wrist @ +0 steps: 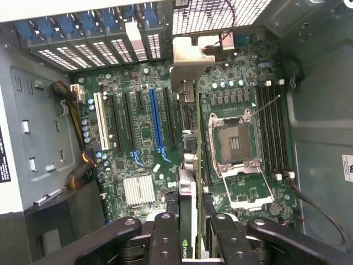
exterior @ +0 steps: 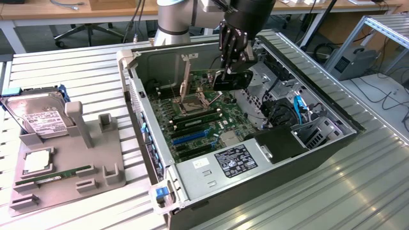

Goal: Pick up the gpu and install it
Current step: 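Insert the gpu into the slot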

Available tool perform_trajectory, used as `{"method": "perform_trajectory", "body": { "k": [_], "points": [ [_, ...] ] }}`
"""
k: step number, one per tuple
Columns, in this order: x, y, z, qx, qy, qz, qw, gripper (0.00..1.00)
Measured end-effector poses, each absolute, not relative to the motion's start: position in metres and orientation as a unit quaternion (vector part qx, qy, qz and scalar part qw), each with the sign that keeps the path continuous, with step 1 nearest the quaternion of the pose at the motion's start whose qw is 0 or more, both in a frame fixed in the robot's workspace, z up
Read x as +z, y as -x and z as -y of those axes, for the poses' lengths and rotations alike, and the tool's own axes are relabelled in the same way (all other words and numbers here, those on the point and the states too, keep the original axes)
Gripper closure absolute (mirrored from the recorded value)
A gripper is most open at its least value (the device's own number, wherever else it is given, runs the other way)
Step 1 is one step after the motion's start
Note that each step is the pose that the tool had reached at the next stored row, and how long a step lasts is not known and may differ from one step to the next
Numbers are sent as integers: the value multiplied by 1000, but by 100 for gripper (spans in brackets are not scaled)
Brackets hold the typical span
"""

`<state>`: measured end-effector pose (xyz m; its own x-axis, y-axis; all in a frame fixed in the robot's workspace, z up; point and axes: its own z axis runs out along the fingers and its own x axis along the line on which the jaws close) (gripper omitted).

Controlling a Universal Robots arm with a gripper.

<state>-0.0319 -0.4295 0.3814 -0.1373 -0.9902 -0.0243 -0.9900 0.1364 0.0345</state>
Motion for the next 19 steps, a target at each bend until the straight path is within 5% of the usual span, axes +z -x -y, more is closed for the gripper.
{"method": "perform_trajectory", "body": {
  "k": [19],
  "points": [
    [381, 31, 429, -21, -673, 739, 3, 73]
  ]
}}
